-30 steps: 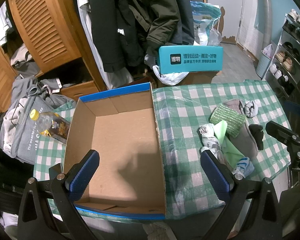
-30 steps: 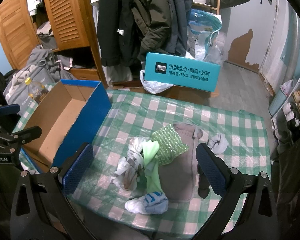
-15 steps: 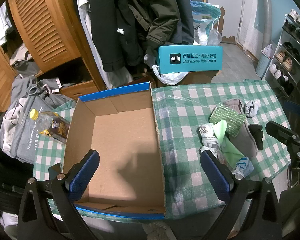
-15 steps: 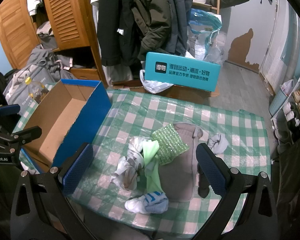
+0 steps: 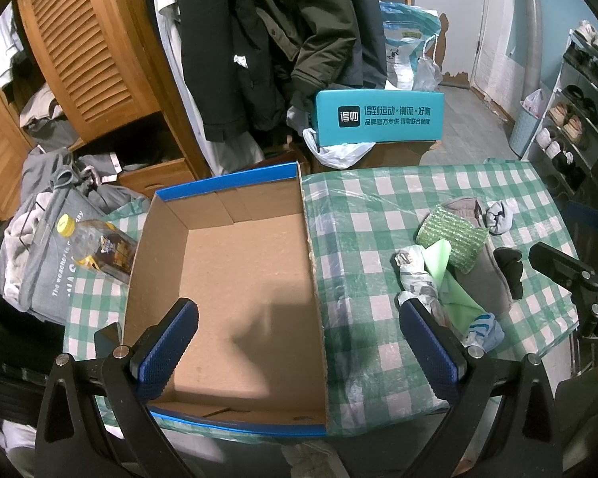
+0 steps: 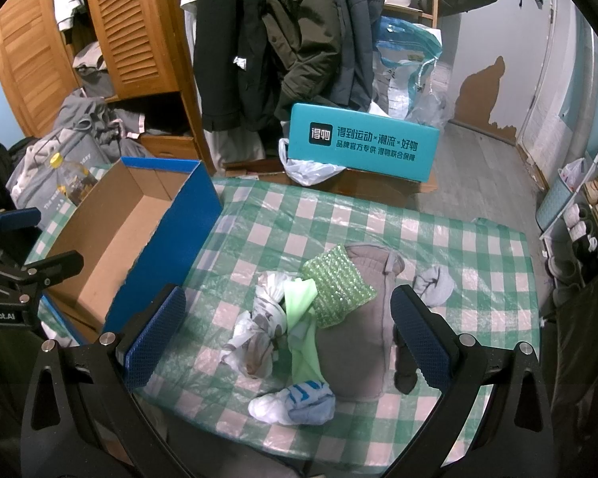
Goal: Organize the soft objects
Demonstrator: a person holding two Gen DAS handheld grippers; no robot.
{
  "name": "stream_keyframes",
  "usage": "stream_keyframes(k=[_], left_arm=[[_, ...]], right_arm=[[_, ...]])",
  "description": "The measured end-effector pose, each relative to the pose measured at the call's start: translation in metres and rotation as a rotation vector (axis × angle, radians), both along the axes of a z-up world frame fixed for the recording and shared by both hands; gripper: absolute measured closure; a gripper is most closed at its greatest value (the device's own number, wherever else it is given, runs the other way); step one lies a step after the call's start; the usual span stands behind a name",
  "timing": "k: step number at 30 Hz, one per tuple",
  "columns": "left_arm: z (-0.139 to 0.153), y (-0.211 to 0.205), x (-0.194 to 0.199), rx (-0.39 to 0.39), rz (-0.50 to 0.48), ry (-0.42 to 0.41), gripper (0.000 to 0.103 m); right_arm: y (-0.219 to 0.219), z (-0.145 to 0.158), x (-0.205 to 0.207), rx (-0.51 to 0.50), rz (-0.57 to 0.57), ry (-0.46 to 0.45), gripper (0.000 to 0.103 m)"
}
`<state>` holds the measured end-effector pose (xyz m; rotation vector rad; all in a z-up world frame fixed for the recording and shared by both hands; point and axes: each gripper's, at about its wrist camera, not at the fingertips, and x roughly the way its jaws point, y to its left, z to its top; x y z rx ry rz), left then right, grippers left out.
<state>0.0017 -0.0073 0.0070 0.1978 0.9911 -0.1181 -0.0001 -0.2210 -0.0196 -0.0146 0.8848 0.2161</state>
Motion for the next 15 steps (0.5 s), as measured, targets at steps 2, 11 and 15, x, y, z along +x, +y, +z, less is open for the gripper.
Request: stream_keyframes(k=[2, 11, 15], left_arm=[[-0.0004, 0.0006, -0.0001, 0.000, 0.000, 0.000, 0.001], [-0.0003, 0.0008, 0.0000, -0.001, -0.001, 0.001, 0.001], [-0.0006, 0.0011, 0.0000, -0.002, -0.001, 0.001, 0.001]], right_arm=[[-0.0004, 0.0001, 0.0000, 0.000, 0.000, 0.000, 0.002], [-0.0020, 0.0004, 0.0001, 0.000, 0.000, 0.001, 0.002], [-0.0032, 0.0004, 0.0001, 0.001, -0.001, 0.001, 0.002]])
